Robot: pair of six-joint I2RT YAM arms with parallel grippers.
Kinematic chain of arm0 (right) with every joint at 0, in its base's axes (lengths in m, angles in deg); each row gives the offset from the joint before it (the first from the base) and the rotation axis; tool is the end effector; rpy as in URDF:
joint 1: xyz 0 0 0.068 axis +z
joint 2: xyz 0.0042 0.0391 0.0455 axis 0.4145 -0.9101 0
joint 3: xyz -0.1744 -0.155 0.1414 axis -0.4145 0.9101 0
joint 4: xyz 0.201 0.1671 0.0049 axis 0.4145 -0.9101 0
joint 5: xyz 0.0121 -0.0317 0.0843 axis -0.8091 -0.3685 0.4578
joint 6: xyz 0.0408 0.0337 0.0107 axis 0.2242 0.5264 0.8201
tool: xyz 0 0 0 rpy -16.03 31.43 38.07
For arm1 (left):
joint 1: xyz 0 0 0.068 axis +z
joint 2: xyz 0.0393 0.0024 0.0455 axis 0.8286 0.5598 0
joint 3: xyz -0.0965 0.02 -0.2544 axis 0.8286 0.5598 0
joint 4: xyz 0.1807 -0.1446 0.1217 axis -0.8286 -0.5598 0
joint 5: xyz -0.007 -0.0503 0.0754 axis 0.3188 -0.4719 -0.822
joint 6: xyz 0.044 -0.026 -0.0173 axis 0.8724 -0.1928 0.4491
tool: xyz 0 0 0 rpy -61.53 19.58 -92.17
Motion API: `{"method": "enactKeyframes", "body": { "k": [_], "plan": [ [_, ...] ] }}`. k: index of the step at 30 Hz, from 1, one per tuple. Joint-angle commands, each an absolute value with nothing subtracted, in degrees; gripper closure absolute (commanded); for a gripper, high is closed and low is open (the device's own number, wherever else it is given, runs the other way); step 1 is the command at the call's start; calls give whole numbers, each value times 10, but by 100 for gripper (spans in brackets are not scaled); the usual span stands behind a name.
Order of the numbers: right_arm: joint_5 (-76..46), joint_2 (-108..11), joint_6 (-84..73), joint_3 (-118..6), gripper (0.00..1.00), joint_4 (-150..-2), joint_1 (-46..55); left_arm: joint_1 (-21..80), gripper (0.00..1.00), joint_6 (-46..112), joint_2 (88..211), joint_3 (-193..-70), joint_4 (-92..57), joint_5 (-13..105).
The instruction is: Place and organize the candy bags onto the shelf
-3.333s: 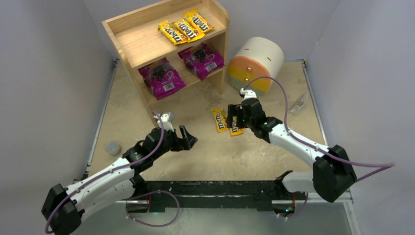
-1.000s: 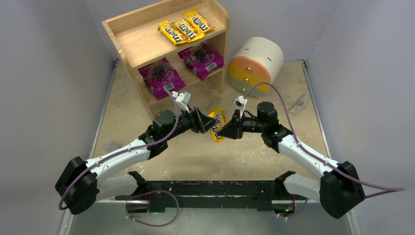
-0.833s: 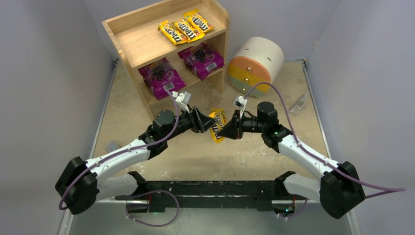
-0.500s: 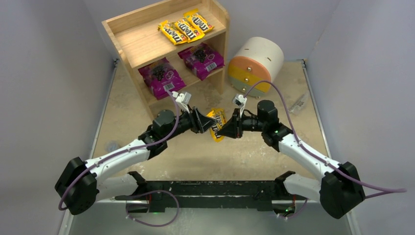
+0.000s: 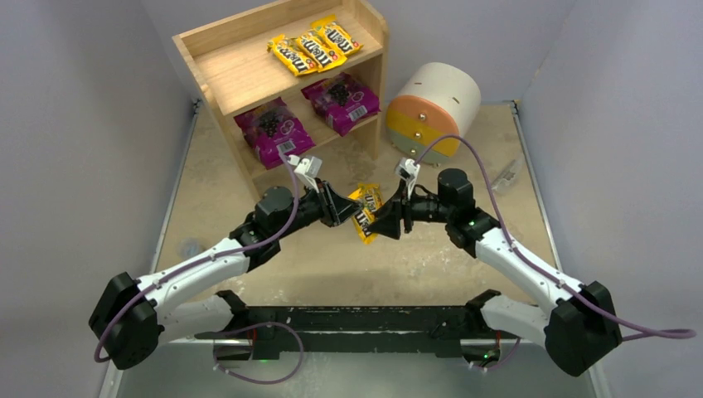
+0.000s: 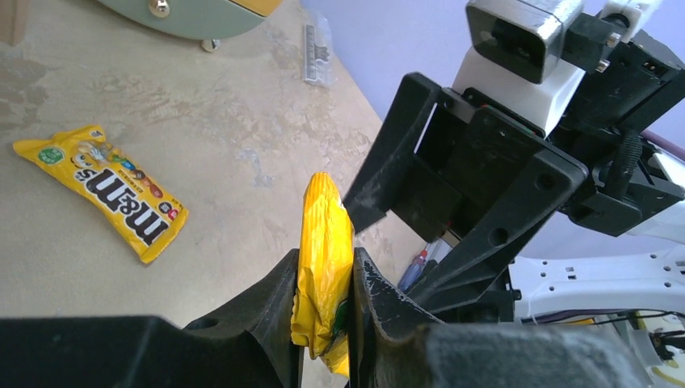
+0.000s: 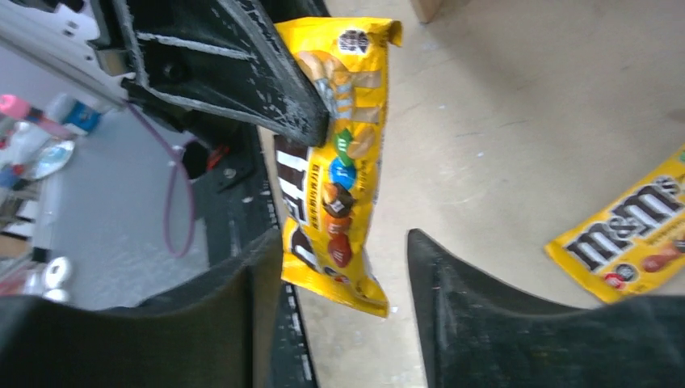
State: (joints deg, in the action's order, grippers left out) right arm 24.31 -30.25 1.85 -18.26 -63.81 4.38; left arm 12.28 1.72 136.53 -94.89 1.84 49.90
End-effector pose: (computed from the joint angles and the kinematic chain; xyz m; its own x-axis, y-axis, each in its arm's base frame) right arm 0.1995 0.1397 0.2781 -0.4285 -0.0427 -0.9025 -0.8742 0.2721 0.4022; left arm 0.1761 -0.1785 0.2811 -0.6111 -0.3420 -0.7138 0.5577 0.4539 -0.6950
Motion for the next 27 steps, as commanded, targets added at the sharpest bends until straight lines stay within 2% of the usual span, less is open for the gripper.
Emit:
{"method": "enactKeyframes", "body": {
  "k": [1,5,9,13,17,23,27],
  "plan": [
    [190,-272,60,-196,32,-619,43,121,100,29,1336,-968,33,484],
    [103,-244,218,-150,20,-516,43,121,100,17,1314,-969,55,446],
    [56,-244,392,-95,17,-380,43,122,100,4,1287,-970,86,401],
    [88,-261,459,-72,17,-251,43,122,100,-12,1269,-970,105,359],
    [73,-280,489,-65,22,-187,43,121,100,-44,1269,-961,140,350],
    [61,-341,612,-43,30,60,45,122,100,-69,1283,-954,158,342],
    [66,-381,640,-61,37,108,55,122,100,-73,1294,-961,164,340]
  ]
}}
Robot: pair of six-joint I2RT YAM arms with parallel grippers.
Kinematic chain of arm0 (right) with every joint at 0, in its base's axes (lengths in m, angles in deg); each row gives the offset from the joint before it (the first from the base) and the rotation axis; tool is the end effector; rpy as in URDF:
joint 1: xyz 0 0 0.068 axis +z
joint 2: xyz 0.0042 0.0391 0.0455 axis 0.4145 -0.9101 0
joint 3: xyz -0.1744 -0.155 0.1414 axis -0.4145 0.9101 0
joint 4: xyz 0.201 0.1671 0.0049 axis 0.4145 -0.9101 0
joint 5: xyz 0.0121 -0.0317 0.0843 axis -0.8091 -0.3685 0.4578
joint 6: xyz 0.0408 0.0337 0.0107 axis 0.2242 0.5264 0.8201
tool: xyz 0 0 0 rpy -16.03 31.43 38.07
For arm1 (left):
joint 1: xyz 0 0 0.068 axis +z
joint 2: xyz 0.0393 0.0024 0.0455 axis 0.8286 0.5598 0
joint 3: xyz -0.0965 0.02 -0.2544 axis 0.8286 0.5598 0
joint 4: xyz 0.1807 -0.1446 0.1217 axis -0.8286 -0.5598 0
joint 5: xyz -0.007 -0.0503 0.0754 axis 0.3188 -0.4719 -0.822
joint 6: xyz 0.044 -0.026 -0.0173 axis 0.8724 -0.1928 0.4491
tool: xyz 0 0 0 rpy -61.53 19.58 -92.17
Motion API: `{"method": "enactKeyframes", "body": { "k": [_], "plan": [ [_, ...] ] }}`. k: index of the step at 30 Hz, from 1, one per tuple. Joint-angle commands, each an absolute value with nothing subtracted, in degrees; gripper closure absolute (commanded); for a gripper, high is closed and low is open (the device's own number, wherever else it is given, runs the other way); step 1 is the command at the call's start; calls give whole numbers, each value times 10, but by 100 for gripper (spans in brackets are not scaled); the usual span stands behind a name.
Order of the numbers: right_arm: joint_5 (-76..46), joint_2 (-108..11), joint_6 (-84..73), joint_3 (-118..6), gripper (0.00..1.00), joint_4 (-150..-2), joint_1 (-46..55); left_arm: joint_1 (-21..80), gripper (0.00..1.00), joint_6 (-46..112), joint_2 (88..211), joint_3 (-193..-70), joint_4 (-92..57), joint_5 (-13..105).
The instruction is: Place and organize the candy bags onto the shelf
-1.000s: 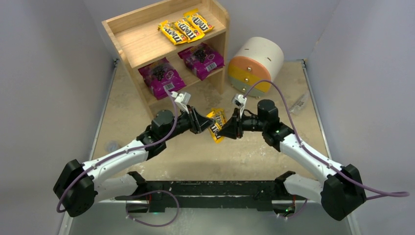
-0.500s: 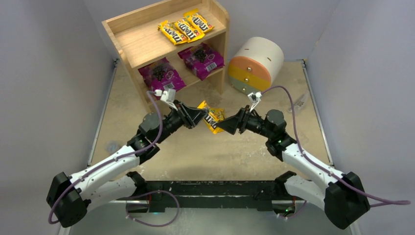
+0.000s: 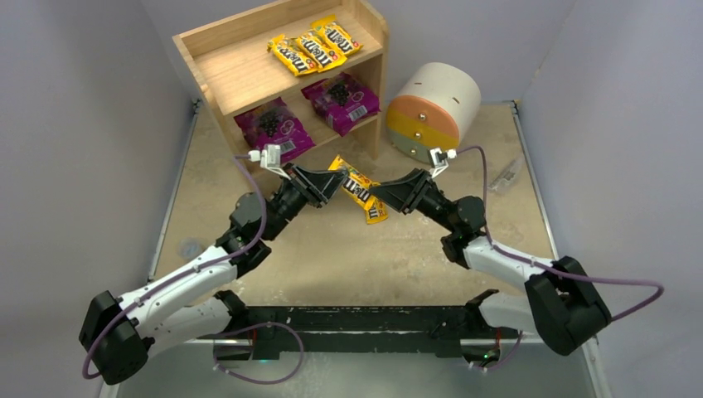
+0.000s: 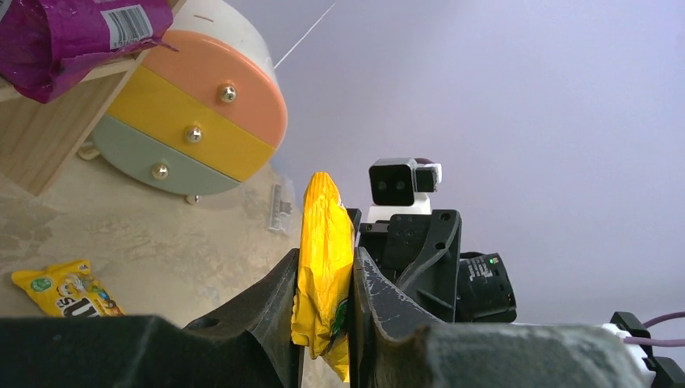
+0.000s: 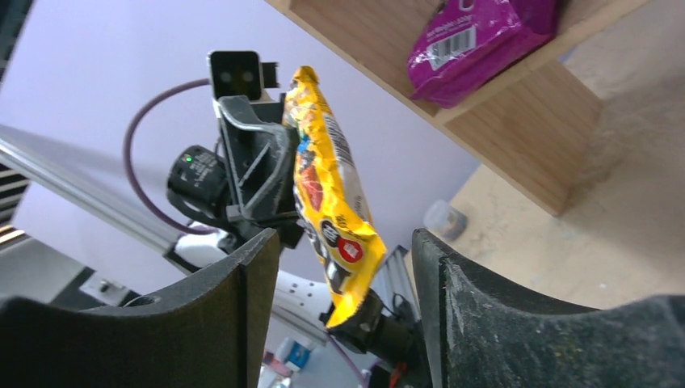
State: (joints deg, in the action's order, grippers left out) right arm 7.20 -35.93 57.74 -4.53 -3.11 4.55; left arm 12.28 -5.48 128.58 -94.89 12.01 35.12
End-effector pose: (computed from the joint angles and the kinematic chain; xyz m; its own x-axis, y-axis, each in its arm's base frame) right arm 0.1948 0.1285 0.2812 -0.6181 0.5901 -0.5193 -0.6610 -0.0326 0.7497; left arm 0.1627 -0.1530 0.3307 -0.4005 -0.6813 -0.6127 0.5434 0.3618 -0.7575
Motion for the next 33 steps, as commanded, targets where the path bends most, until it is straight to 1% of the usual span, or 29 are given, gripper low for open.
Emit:
{"method": "enactKeyframes", "body": {
  "k": [1,4,7,9,12,13,14,16,17,19,20,22,24,26,29,33],
  "plan": [
    [65,-386,643,-62,38,117,58,122,100,-73,1297,-962,162,340],
    [60,-391,644,-63,40,134,60,121,100,-74,1296,-962,154,333],
    [65,-376,603,-69,40,104,61,122,100,-87,1287,-964,122,312],
    [75,-355,531,-81,37,30,66,121,100,-100,1280,-970,96,299],
    [58,-308,386,-119,36,-169,70,122,100,-110,1271,-1001,41,289],
    [46,-296,356,-128,36,-215,71,122,100,-109,1269,-1012,22,285],
    [43,-289,342,-135,36,-235,72,122,100,-108,1267,-1021,7,282],
    [53,-289,337,-141,35,-225,72,122,100,-109,1266,-1028,-4,276],
    [55,-287,324,-146,34,-231,72,122,100,-116,1265,-1030,-9,271],
    [50,-271,249,-168,29,-314,73,122,100,-129,1260,-1034,-24,262],
    [43,-259,181,-183,26,-372,73,122,100,-134,1256,-1042,-42,253],
    [14,-236,16,-194,19,-427,88,122,100,-141,1249,-1064,-88,233],
    [-32,-221,-179,-170,9,-418,119,122,100,-160,1249,-1092,-159,202],
    [-26,-220,-292,-151,3,-392,149,122,100,-200,1255,-1122,-233,170],
    [-2,-232,-363,-124,1,-324,166,122,100,-233,1266,-1160,-295,163],
    [4,-233,-441,-86,2,-248,177,121,100,-259,1266,-1179,-318,181]
  ]
}}
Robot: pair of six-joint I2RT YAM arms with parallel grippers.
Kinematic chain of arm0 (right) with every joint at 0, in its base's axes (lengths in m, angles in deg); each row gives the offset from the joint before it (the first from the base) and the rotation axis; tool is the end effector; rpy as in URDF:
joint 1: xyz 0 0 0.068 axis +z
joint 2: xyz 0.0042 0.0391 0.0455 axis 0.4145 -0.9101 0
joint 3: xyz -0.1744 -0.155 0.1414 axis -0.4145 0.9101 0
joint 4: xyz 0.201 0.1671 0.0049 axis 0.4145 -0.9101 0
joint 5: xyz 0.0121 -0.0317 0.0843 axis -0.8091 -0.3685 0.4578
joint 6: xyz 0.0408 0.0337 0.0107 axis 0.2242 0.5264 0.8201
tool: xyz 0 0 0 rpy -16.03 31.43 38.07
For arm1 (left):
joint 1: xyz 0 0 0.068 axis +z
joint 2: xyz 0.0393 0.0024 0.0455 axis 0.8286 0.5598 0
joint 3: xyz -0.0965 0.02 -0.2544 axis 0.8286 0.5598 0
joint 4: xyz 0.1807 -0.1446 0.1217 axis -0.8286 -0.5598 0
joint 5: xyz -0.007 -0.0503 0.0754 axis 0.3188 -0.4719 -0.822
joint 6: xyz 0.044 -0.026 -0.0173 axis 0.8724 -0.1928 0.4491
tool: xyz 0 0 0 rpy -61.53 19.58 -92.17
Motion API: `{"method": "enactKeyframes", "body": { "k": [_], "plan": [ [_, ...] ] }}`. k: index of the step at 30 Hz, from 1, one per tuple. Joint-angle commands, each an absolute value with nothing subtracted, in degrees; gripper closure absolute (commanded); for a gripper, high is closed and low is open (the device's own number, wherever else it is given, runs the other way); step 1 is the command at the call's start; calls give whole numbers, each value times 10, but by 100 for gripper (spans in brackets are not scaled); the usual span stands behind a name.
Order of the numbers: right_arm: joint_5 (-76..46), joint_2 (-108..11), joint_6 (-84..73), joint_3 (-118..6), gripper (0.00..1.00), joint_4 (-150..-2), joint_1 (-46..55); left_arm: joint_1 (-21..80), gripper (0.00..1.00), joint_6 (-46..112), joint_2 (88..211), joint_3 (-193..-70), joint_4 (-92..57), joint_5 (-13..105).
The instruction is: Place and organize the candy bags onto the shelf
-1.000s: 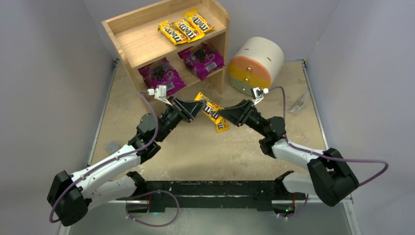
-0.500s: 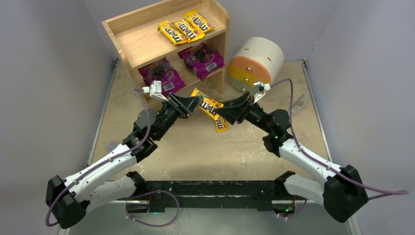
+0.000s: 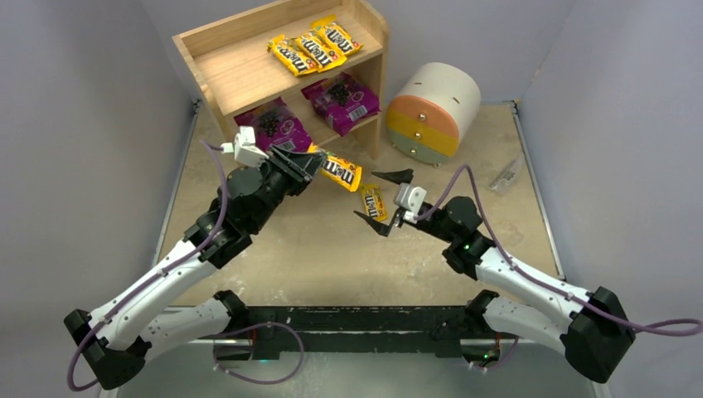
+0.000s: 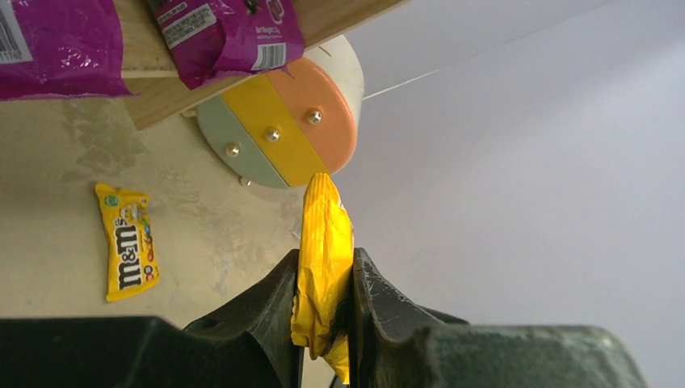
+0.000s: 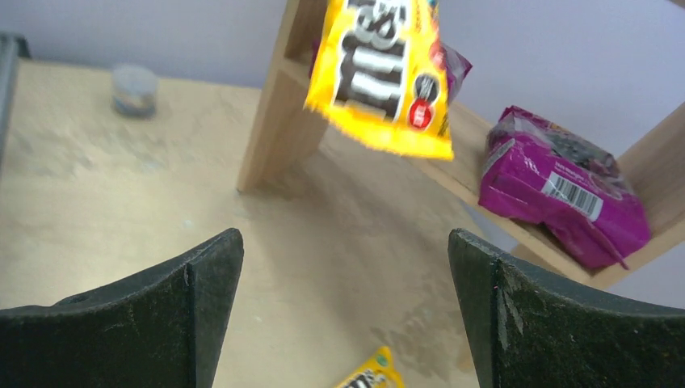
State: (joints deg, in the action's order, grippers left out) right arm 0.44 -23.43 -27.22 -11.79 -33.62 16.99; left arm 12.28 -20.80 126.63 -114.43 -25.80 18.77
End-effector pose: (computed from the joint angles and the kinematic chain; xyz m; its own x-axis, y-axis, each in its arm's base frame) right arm 0.1567 0.1572 0.3179 0.4433 0.0810 -0.8927 -0.8039 0.4766 -0.3559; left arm 0.1579 -0.1346 0.3880 -0.3954 -0.8127 -0.4280 0.1331 0.4104 -0.9021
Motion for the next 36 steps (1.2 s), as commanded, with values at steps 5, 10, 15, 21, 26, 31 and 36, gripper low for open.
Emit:
{"method": "enactKeyframes", "body": {
  "k": [5,10,15,21,26,31,36],
  "plan": [
    [37,-233,-495,-70,9,-176,181,122,100,-264,1272,-1187,-335,207],
    [65,-244,-542,-91,14,-164,186,122,100,-267,1282,-1183,-338,246],
    [89,-248,-590,-114,22,-207,191,121,100,-276,1287,-1170,-314,290],
    [78,-238,-627,-125,26,-262,191,123,100,-270,1277,-1166,-304,293],
    [93,-248,-634,-139,40,-266,191,122,100,-264,1275,-1169,-307,297],
    [119,-257,-638,-155,60,-268,191,123,100,-265,1282,-1170,-313,308],
    [118,-256,-631,-169,85,-280,191,122,84,-254,1279,-1172,-325,278]
  ]
}}
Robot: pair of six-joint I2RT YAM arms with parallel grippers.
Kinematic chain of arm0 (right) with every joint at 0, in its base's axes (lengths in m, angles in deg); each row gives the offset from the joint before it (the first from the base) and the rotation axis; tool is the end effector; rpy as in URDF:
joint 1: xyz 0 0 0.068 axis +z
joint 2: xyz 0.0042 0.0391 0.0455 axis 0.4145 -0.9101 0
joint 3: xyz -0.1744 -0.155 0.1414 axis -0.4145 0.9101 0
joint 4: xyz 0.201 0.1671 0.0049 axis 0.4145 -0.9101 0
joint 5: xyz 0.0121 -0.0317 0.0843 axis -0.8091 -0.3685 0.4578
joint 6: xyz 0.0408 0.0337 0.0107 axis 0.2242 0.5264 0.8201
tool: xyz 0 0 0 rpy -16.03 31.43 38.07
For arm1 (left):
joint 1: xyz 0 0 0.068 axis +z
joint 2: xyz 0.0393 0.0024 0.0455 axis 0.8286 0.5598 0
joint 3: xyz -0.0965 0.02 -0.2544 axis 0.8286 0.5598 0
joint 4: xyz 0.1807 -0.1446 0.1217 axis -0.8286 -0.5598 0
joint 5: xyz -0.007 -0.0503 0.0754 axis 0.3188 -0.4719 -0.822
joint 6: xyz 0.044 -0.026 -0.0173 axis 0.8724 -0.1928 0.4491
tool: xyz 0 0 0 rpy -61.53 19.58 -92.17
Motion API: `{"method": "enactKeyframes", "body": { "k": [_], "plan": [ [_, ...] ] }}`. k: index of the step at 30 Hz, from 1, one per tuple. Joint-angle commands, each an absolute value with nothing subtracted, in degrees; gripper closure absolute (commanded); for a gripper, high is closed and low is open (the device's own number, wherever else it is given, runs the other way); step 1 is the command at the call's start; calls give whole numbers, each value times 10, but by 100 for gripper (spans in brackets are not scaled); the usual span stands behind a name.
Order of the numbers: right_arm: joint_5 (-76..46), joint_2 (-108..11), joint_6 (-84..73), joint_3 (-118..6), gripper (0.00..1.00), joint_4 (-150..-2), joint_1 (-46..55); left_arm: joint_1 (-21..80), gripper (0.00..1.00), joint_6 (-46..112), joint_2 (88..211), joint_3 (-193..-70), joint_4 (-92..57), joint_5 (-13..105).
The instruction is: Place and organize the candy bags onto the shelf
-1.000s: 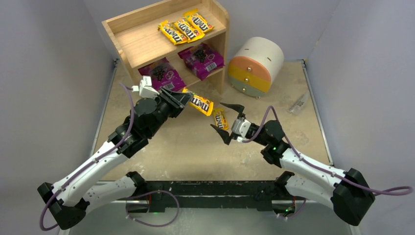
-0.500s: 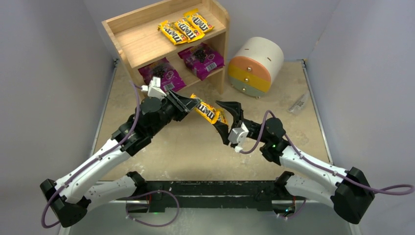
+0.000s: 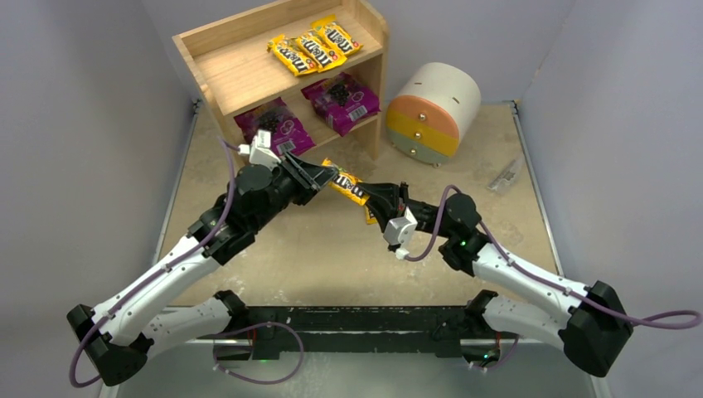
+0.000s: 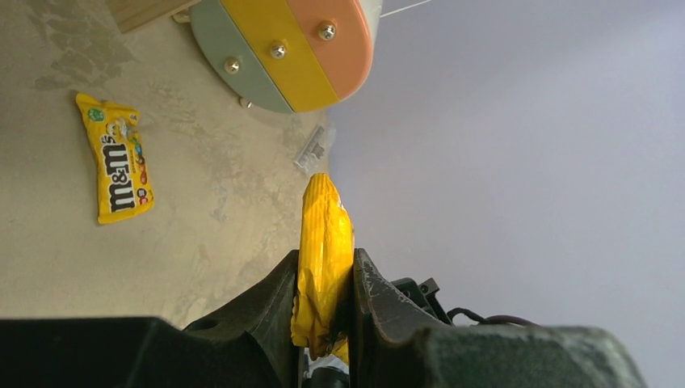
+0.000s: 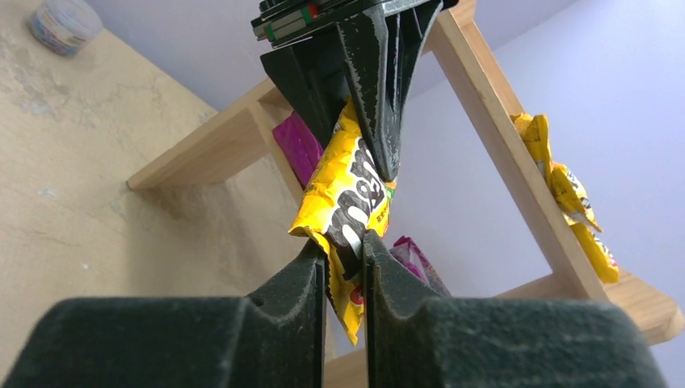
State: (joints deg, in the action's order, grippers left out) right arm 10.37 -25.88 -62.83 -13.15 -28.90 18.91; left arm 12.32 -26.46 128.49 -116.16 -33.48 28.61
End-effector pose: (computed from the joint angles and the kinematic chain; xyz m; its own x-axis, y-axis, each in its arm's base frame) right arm 0.1502 0.1688 0.3246 0.8947 -0.0410 -0.4447 -0.4028 0.3560 -0.8432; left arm 0.1587 -0.1434 0.3777 -0.5806 -0.7383 -0.3433 0.0490 0.3892 -0.9199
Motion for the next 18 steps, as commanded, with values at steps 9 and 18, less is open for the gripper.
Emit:
{"method": "enactKeyframes", "body": {
  "k": [9,18],
  "plan": [
    [51,-259,-628,-251,87,-404,191,123,17,-152,1206,-1227,-491,82],
    [2,-366,-627,-443,86,-470,192,122,12,-56,1088,-1201,-636,-9]
  ]
}}
